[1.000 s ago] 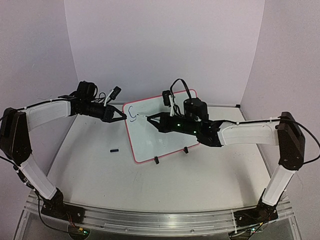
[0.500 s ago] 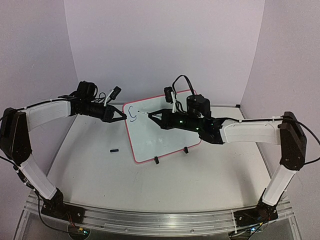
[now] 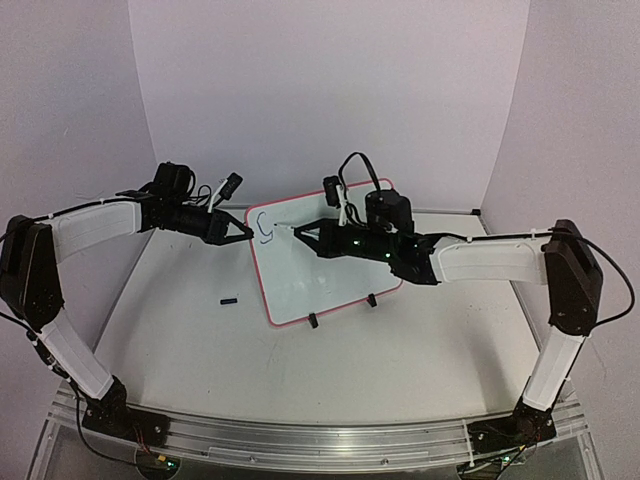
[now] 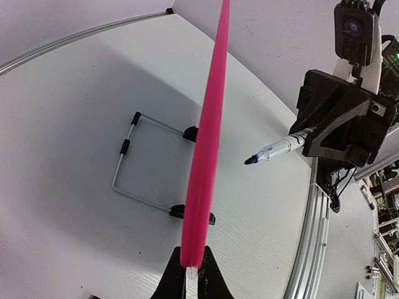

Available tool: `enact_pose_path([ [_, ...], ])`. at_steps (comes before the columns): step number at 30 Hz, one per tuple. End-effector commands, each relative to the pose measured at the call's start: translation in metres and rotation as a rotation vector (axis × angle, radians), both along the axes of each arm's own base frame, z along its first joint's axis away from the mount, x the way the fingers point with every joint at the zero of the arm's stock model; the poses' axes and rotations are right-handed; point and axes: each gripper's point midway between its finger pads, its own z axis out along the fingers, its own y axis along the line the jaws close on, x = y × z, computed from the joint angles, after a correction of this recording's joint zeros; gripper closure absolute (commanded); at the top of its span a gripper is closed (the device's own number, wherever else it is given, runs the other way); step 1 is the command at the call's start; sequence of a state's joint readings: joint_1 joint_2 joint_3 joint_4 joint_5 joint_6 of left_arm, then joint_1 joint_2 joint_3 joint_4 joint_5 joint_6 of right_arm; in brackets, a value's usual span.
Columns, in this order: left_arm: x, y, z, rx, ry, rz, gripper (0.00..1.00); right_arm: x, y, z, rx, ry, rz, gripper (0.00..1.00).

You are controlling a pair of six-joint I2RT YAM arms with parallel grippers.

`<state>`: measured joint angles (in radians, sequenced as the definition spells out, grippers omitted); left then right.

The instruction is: Write a sentence on the whiteboard

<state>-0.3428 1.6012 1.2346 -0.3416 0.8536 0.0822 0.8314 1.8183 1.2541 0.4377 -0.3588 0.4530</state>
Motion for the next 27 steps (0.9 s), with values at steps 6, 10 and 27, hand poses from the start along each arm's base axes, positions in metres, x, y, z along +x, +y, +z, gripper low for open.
enact_pose_path([
  [6, -0.008, 0.000, 0.005, 0.017, -0.031, -0.013, 1.00, 0.016, 0.005, 0.003, 0.011, -0.014, -0.028, 1.00],
  [10, -0.009, 0.000, 0.005, 0.018, -0.031, -0.015, 1.00, 0.016, 0.004, -0.004, -0.002, 0.001, -0.038, 1.00],
  [27, -0.009, -0.001, 0.004, 0.021, -0.031, -0.017, 1.00, 0.007, -0.004, -0.028, -0.026, 0.059, -0.034, 1.00],
])
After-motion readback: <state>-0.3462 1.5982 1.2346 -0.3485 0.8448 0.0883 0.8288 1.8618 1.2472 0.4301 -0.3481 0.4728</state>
